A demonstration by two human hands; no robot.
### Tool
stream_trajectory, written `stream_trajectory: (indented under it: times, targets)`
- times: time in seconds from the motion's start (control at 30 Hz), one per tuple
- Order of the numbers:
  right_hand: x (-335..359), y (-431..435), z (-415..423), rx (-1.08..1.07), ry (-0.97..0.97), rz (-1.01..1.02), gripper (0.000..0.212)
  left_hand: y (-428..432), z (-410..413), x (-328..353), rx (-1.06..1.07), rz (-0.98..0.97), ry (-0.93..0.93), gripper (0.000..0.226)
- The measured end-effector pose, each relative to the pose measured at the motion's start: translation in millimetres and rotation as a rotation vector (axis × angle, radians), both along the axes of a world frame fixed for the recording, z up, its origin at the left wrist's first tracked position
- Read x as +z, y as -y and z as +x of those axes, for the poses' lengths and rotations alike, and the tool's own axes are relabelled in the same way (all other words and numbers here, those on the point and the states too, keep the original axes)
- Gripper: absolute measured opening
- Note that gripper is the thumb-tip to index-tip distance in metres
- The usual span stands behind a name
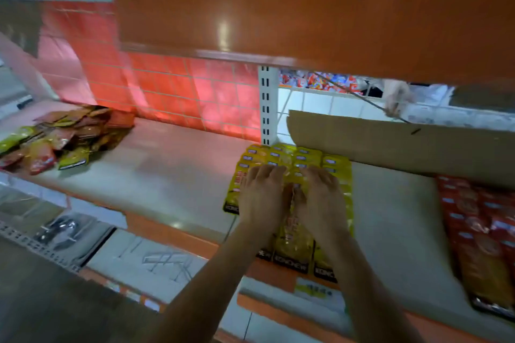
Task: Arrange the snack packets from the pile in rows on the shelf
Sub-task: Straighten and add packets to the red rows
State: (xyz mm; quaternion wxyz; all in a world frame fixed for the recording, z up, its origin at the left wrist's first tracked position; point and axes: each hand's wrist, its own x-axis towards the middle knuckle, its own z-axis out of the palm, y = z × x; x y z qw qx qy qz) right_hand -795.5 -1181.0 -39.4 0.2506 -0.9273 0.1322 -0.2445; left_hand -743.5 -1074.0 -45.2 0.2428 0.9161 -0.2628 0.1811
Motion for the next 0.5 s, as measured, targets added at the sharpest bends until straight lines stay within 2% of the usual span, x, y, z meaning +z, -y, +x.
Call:
stream_trajectory:
  times: [0.13,0.33,0.5]
  targets:
    - [-1.3,-66.0,54.4,0.104,-0.027,-0.034,0.043,-71.5,46.5,-2.3,0.104,-0.002,0.013,0.042]
    - [-6.3,-191.0,145.2,0.26,-0.172,-0.012,0.051,-198.3,124.3,-8.1,0.292,0.073,-0.136,0.05]
    - [-10.4,-271.6,208.9,0.346,-0.247,0.039,0.043,-280.8,175.1,-10.8,0.468,0.078,-0.208,0.054]
